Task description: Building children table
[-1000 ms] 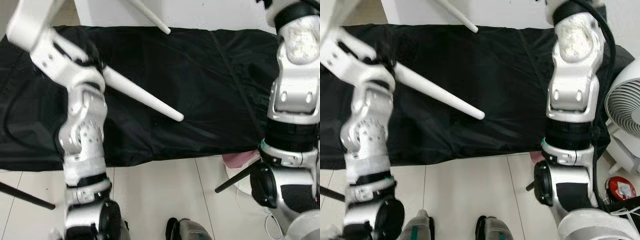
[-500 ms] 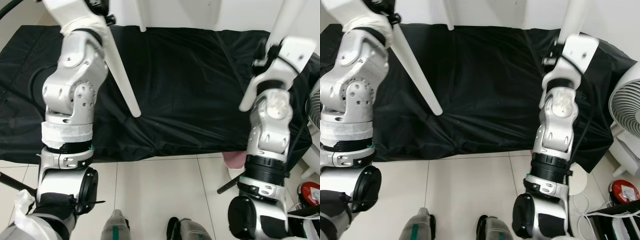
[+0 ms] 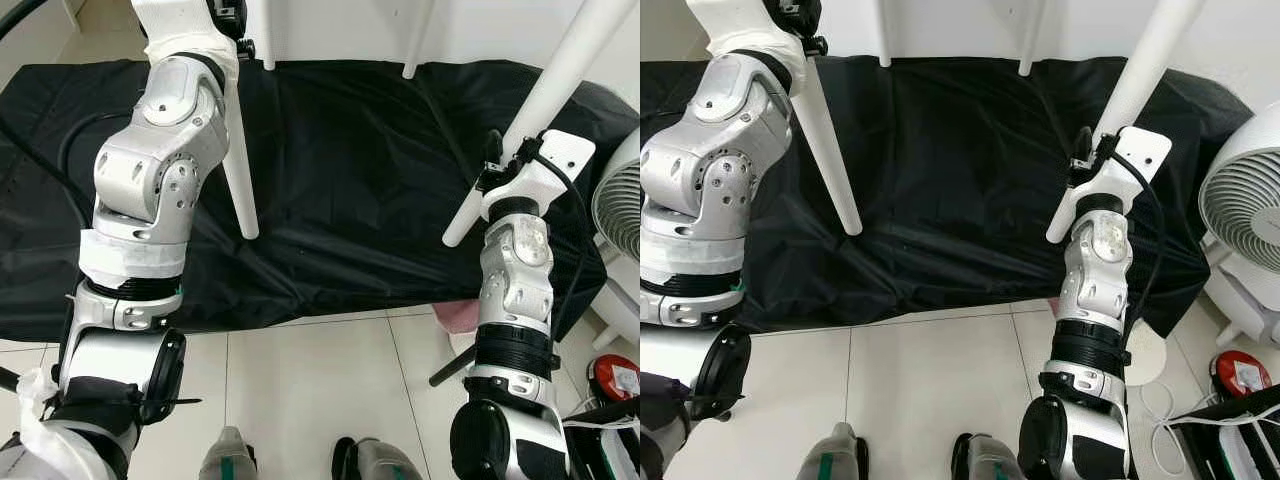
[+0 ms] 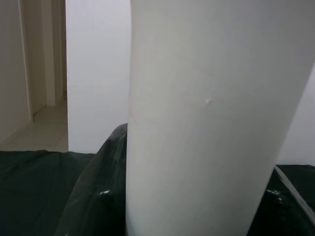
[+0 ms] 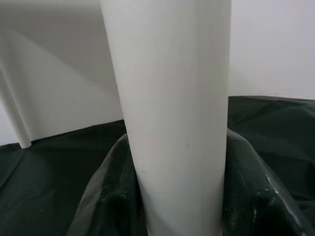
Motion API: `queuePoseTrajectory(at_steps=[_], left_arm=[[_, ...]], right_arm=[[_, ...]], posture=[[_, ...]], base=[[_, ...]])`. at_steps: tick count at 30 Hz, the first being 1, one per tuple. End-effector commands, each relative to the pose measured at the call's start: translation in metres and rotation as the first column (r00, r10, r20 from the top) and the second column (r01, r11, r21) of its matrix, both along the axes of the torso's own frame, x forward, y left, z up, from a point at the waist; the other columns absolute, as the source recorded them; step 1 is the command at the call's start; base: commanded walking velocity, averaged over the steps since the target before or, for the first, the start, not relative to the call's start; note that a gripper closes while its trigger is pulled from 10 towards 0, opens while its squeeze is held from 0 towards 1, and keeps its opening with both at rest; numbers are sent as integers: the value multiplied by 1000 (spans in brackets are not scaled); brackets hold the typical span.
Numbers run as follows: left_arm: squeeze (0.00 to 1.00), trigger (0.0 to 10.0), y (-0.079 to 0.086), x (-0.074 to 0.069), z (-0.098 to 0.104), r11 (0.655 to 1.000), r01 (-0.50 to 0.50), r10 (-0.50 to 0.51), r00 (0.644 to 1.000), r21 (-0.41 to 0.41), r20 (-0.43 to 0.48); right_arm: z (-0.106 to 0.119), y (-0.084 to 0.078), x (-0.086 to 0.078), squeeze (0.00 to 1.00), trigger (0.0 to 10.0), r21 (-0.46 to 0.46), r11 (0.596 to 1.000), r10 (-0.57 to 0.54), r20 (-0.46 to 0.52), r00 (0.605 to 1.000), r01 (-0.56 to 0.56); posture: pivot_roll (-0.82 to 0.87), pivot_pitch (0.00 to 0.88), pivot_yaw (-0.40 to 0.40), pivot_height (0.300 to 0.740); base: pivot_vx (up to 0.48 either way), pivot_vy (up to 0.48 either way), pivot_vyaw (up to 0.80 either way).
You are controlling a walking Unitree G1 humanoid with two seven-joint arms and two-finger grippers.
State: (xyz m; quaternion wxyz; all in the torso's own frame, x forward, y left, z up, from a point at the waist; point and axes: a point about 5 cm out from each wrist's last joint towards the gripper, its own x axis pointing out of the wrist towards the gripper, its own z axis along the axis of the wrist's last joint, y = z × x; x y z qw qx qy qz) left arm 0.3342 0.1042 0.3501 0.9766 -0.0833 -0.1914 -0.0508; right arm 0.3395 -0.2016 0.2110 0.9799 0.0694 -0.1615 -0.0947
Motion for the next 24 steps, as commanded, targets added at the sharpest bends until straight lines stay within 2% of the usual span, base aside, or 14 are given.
queuePoseTrajectory(at_steps=[1,2,13,14,16,17,18,19,24], left_arm=[[973,10000,-43,-12,-6,901,431,-432,901,46,25],[1000,10000,-42,-11,-8,899,437,-438,899,38,20],[1000,10000,-35,-17,-24,894,433,-433,901,112,-26],[384,10000,-33,-20,-28,894,423,-424,905,147,-25],[384,10000,-30,-24,-34,892,412,-416,909,188,-23],[0,10000,-28,-27,-38,889,411,-415,910,203,-25],[0,10000,-26,-29,-40,887,412,-416,909,207,-27],[0,10000,-26,-30,-42,886,413,-416,909,211,-29],[0,10000,-18,-35,-53,890,395,-396,917,228,-43]], right_arm=[[-31,47,7,176,10000,85,966,251,-94,963,-244],[-30,48,7,1000,10000,93,965,251,-85,964,-243],[-23,44,0,1000,10000,71,967,245,14,969,-246],[-21,40,-3,1000,10000,65,971,229,36,973,-230],[-19,35,-8,1000,10000,57,975,209,67,976,-213],[-19,33,-12,1000,10000,50,975,211,81,974,-215],[-19,33,-14,1000,10000,46,974,215,86,973,-220],[-19,32,-15,0,10000,44,974,218,90,972,-223],[-22,29,-22,0,10000,37,973,222,98,970,-226]], posture=[[122,67,-16,740],[123,66,-18,740],[123,63,-21,740],[122,65,-28,740],[122,65,-28,740],[124,68,-37,740],[124,68,-37,740],[124,68,-37,740],[125,71,-45,740]], base=[[0,0,0],[0,0,0],[0,0,0],[0,0,0],[0,0,0],[0,0,0],[0,0,0],[0,0,0],[0,0,0]])
